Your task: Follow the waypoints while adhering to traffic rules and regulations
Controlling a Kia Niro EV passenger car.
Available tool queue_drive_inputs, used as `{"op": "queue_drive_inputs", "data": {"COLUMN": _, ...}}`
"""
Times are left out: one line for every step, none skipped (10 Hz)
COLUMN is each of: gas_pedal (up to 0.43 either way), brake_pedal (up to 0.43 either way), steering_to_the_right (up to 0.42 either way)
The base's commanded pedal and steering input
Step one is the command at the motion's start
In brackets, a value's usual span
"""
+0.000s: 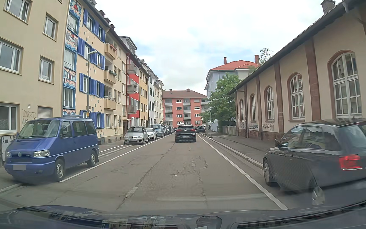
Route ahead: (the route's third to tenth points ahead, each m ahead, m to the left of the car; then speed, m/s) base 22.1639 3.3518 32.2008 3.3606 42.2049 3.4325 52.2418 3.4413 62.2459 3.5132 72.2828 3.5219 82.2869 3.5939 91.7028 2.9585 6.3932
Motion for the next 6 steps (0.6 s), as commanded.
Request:
{"op": "queue_drive_inputs", "data": {"gas_pedal": 0.067, "brake_pedal": 0.000, "steering_to_the_right": -0.002}}
{"op": "queue_drive_inputs", "data": {"gas_pedal": 0.067, "brake_pedal": 0.000, "steering_to_the_right": -0.001}}
{"op": "queue_drive_inputs", "data": {"gas_pedal": 0.067, "brake_pedal": 0.000, "steering_to_the_right": -0.001}}
{"op": "queue_drive_inputs", "data": {"gas_pedal": 0.067, "brake_pedal": 0.000, "steering_to_the_right": -0.001}}
{"op": "queue_drive_inputs", "data": {"gas_pedal": 0.067, "brake_pedal": 0.000, "steering_to_the_right": 0.000}}
{"op": "queue_drive_inputs", "data": {"gas_pedal": 0.067, "brake_pedal": 0.000, "steering_to_the_right": 0.000}}
